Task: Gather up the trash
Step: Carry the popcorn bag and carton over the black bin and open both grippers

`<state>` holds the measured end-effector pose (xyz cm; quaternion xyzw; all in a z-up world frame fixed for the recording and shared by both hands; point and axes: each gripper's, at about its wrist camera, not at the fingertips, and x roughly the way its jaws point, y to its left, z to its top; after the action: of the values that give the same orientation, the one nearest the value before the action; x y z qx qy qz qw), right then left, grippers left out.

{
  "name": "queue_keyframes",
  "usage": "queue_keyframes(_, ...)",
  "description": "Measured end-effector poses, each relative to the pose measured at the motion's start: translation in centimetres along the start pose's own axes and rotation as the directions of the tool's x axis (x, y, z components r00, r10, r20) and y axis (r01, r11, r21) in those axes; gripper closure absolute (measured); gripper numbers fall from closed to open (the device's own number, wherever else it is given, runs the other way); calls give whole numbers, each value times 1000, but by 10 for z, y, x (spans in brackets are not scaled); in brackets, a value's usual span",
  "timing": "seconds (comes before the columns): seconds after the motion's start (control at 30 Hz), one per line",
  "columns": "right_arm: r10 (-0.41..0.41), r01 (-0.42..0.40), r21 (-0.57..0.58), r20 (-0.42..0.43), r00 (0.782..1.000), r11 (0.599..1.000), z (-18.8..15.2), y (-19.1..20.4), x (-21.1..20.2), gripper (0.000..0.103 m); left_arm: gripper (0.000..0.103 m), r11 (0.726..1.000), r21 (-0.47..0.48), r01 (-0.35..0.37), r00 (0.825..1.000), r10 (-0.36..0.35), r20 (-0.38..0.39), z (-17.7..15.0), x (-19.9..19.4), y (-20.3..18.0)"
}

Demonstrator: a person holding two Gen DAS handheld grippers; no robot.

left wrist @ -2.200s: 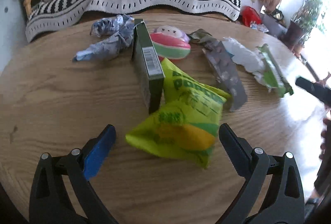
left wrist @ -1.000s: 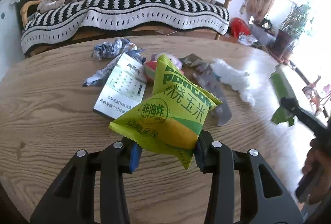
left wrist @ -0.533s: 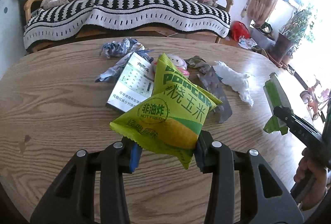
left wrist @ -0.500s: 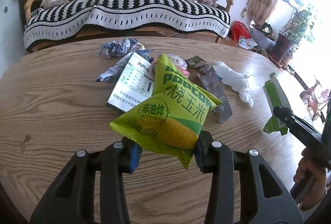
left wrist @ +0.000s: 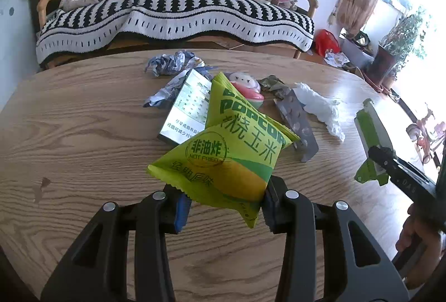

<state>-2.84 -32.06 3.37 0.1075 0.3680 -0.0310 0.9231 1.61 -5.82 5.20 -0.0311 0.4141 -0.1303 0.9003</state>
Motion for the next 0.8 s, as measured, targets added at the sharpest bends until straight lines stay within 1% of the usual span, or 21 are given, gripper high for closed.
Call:
queue_keyframes(0.1, 17, -17, 8, 25, 1000, 1000, 1, 3, -23, 69, 62, 999, -1, 45, 999, -45, 18, -3, -14, -9)
queue_keyframes(0.17, 27, -28, 5, 52, 998, 1000, 2, 4, -47, 69, 62, 997, -2, 82, 996, -82, 32, -6, -27, -23)
queue_keyframes(0.2, 31, -31, 2, 72, 997, 1000, 1, 3, -65, 69, 62, 993, 2, 115, 993, -115, 35, -10, -36, -36)
queue_keyframes(0.27, 26, -26, -6, 109, 994, 1000, -2, -1, -99, 69, 62, 985, 41, 165, 986, -166, 26, -20, -54, -66)
queue_keyframes(0.33, 15, -14, -6, 144, 989, 1000, -6, -13, -137, 69, 62, 975, 67, 214, 977, -215, 8, -31, -67, -91)
queue_keyframes(0.37, 0, 0, 0, 165, 986, 1000, -9, -23, -162, 69, 62, 966, 76, 246, 969, -247, -4, -38, -74, -105)
queue_keyframes(0.47, -39, 32, 37, 199, 979, 999, -28, -54, -218, 69, 62, 934, 107, 341, 940, -337, -55, -64, -97, -148)
queue_keyframes(0.53, -68, 57, 60, 194, 979, 997, -49, -73, -247, 69, 62, 905, 127, 406, 912, -392, -123, -90, -105, -179)
queue_keyframes(0.6, -106, 90, 101, 161, 981, 991, -83, -96, -271, 69, 62, 874, 154, 460, 881, -428, -204, -118, -106, -210)
queue_keyframes(0.63, -114, 96, 130, 137, 984, 987, -100, -107, -277, 68, 62, 863, 176, 473, 871, -428, -240, -133, -104, -224)
queue_keyframes(0.67, -119, 102, 175, 92, 989, 979, -124, -121, -281, 68, 62, 856, 195, 478, 865, -421, -272, -147, -100, -236)
queue_keyframes(0.7, -121, 108, 204, 56, 991, 973, -141, -129, -280, 68, 62, 845, 206, 493, 846, -411, -340, -170, -88, -254)
queue_keyframes(0.73, -116, 112, 238, 2, 993, 965, -161, -139, -274, 68, 62, 841, 201, 502, 831, -405, -380, -182, -79, -262)
queue_keyframes(0.77, -104, 116, 289, -55, 993, 950, -186, -151, -266, 68, 62, 841, 192, 505, 816, -393, -423, -197, -68, -269)
queue_keyframes(0.8, -99, 123, 327, -89, 991, 937, -201, -161, -258, 68, 62, 848, 193, 494, 805, -362, -470, -217, -51, -278)
